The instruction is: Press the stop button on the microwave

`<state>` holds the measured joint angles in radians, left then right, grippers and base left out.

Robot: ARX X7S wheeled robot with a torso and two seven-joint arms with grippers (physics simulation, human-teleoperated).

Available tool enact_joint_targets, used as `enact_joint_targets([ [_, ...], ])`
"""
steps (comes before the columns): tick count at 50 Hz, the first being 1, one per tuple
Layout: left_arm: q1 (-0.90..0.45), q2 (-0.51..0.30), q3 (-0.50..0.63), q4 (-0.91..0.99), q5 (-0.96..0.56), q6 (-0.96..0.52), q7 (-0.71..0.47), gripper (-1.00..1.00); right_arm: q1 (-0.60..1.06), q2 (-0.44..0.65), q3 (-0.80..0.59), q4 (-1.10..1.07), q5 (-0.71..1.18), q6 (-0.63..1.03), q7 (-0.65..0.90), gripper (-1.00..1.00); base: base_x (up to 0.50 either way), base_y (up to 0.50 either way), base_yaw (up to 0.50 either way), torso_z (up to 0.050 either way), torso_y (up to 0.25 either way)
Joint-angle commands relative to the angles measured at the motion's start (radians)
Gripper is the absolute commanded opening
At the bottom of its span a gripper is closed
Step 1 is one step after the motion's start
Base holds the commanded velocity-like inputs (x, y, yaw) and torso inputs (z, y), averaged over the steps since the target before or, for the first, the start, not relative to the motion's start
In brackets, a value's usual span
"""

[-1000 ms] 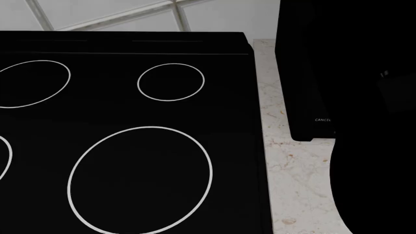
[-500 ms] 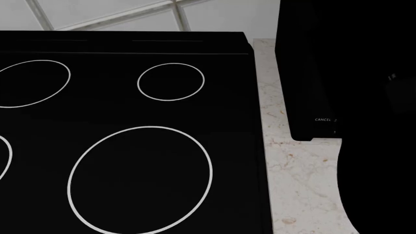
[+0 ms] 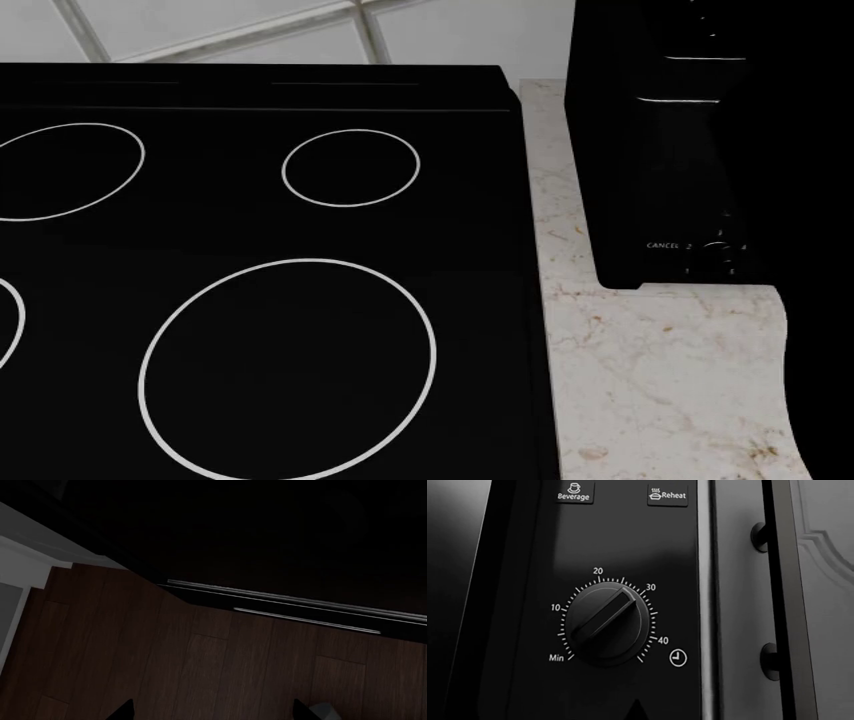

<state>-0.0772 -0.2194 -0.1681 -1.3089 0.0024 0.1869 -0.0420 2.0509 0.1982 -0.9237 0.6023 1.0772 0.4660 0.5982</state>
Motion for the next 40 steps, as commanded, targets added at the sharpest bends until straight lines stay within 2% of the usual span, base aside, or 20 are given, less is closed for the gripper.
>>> enact_joint_targets([
  [1,0.000,0.000,0.000,0.000,0.000,0.000,0.000,1.00,-0.039,0.051,0.022,-0.095,0.040,0.032,0.052,-1.00,0.00,0.00,0.00,0.000,0.000],
  [24,0.000,0.000,0.000,0.000,0.000,0.000,0.000,1.00,-0.114,0.142,0.019,-0.300,0.100,0.115,0.133,-1.00,0.00,0.00,0.00,0.000,0.000],
  [40,0.000,0.000,0.000,0.000,0.000,0.000,0.000,1.00,-0.120,0.140,0.009,-0.275,0.082,0.111,0.121,-1.00,0.00,0.00,0.00,0.000,0.000],
])
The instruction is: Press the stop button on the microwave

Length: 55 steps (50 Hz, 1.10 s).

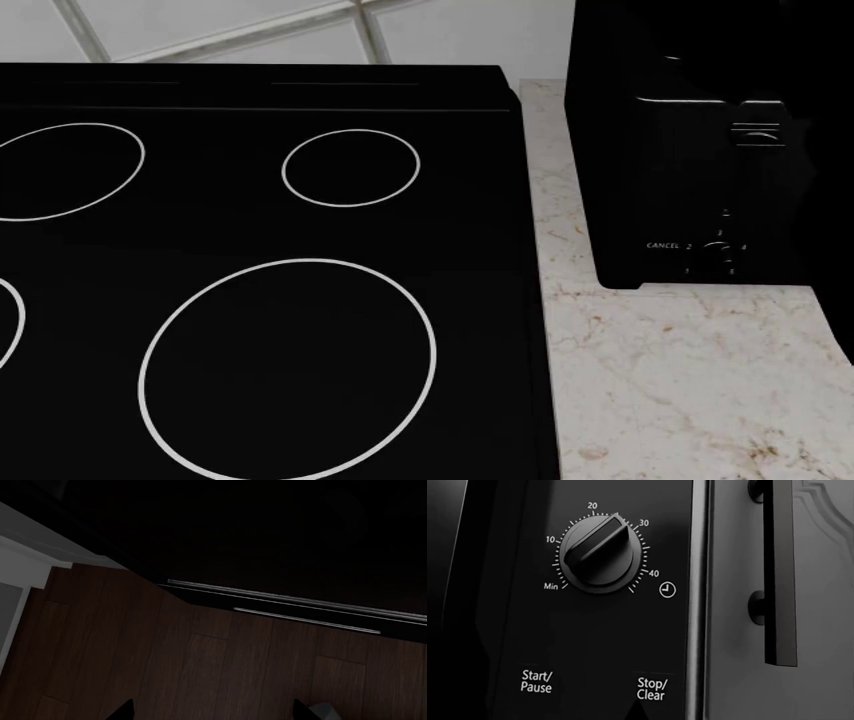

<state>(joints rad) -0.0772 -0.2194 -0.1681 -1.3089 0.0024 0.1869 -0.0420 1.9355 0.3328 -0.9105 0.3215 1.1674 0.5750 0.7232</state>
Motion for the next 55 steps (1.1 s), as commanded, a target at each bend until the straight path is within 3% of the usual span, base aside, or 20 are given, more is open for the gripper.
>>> enact_joint_targets([
  [1,0.000,0.000,0.000,0.000,0.000,0.000,0.000,1.00,-0.009,0.003,-0.004,0.011,-0.010,-0.005,-0.009,-1.00,0.00,0.00,0.00,0.000,0.000],
  [55,0.000,0.000,0.000,0.000,0.000,0.000,0.000,1.00,0.037,-0.230,-0.074,0.737,-0.211,-0.280,-0.383,-1.00,0.01,0.00,0.01,0.002,0.000],
])
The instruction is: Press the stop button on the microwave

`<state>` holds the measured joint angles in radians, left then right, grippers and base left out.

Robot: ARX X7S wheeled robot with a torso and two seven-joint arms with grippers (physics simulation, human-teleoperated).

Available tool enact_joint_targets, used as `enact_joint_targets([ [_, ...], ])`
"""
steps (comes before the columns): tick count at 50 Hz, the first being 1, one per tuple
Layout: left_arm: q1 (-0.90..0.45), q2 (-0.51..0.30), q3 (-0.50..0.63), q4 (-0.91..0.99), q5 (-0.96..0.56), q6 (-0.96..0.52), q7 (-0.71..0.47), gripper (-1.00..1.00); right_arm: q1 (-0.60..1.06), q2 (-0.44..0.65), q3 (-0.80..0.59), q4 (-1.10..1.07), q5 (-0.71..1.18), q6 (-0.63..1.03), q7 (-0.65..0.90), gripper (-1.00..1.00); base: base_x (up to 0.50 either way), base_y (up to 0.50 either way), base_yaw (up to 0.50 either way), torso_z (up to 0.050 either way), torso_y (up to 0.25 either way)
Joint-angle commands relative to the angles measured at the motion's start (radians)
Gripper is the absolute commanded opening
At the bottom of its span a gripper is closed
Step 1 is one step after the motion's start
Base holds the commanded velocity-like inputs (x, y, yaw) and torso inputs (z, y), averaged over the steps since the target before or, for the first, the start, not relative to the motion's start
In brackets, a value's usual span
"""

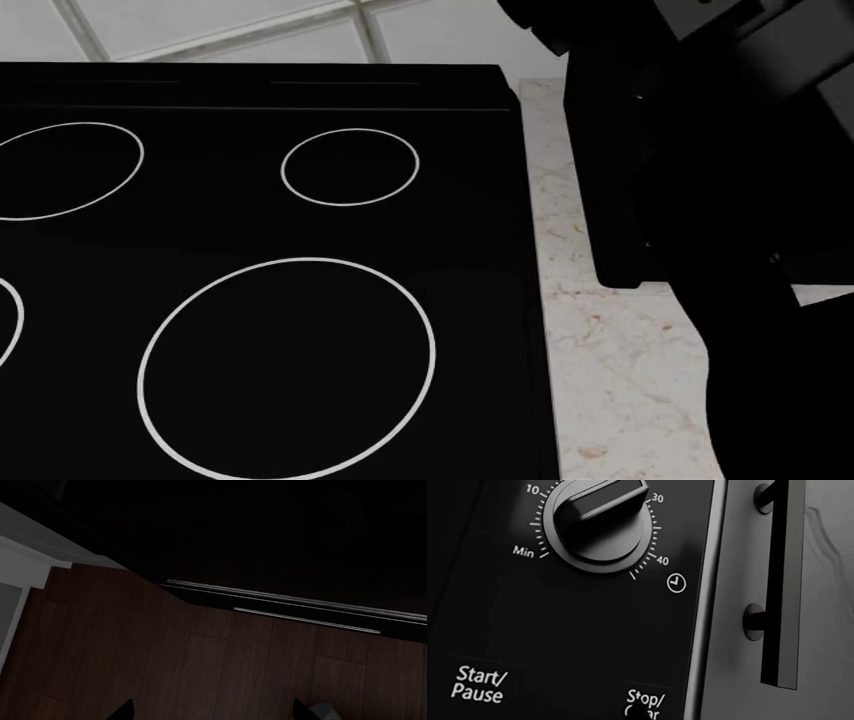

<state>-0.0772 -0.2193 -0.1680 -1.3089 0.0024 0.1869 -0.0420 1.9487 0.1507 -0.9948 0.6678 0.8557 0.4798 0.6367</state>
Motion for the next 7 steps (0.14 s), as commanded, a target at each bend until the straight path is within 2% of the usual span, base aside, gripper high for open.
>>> enact_joint_targets([
  [1,0.000,0.000,0.000,0.000,0.000,0.000,0.000,1.00,0.022,-0.048,0.011,0.399,0.100,-0.189,-0.300,-1.00,0.03,0.01,0.02,0.000,0.000],
  [7,0.000,0.000,0.000,0.000,0.000,0.000,0.000,1.00,0.007,-0.045,0.011,0.418,0.096,-0.202,-0.304,-1.00,0.03,0.00,0.02,0.008,0.000],
])
